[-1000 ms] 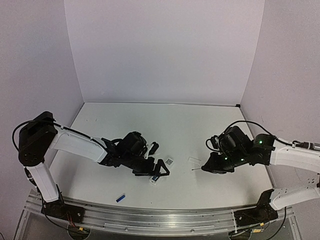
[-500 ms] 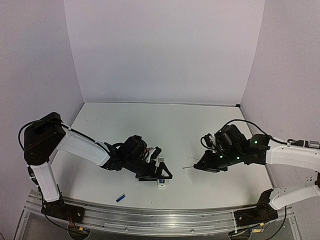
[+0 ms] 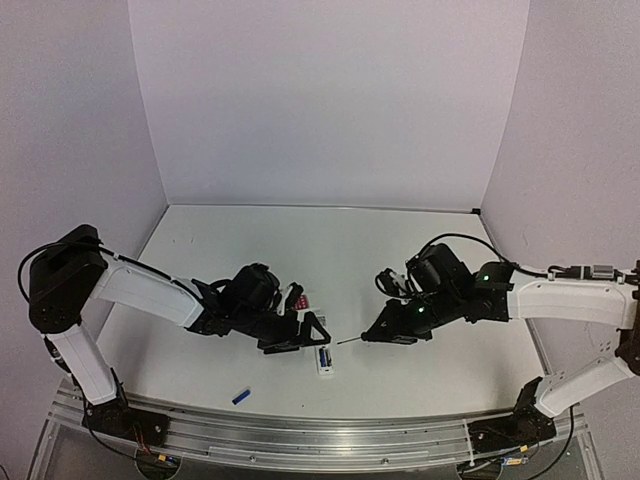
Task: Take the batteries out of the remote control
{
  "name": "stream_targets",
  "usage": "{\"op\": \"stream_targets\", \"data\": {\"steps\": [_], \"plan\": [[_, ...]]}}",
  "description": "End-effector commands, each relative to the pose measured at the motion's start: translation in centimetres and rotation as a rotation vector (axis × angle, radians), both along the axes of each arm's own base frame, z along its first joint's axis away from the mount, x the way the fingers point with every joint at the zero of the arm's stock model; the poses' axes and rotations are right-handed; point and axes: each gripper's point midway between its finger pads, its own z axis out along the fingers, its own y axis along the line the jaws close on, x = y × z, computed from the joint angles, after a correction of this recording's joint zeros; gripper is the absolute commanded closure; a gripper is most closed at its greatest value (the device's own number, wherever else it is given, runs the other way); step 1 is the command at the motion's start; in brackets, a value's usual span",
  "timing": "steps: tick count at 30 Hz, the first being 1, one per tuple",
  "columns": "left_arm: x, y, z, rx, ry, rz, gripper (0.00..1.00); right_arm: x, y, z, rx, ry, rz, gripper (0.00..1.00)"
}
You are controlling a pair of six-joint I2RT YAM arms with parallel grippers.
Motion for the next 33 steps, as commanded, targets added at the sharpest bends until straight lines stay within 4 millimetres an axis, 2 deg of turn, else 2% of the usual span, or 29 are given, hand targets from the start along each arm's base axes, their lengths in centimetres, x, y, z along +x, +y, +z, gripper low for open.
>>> {"op": "stream_targets", "data": {"steps": [1, 8, 14, 33], "plan": [[3.1, 2.2, 1.4, 0.013, -0.030, 0.134, 0.06, -0.2, 2.5, 2.0, 0.073, -0.028, 0.090, 1.00], [6.0, 1.3, 1.2, 0.064, -0.047, 0.169, 0.29, -0.3, 3.3, 1.6, 0.061, -0.019, 0.113, 1.00], [6.7, 0.2, 0.4, 0.082, -0.044, 0.155, 0.41, -0.1, 3.3, 0.5, 0.035, -0.003, 0.095, 1.00], [6.4, 0.0, -2.8, 0.114, 0.010, 0.156, 0.45, 0.3, 3.8, -0.9, 0.017, 0.031, 0.067, 1.00]]}}
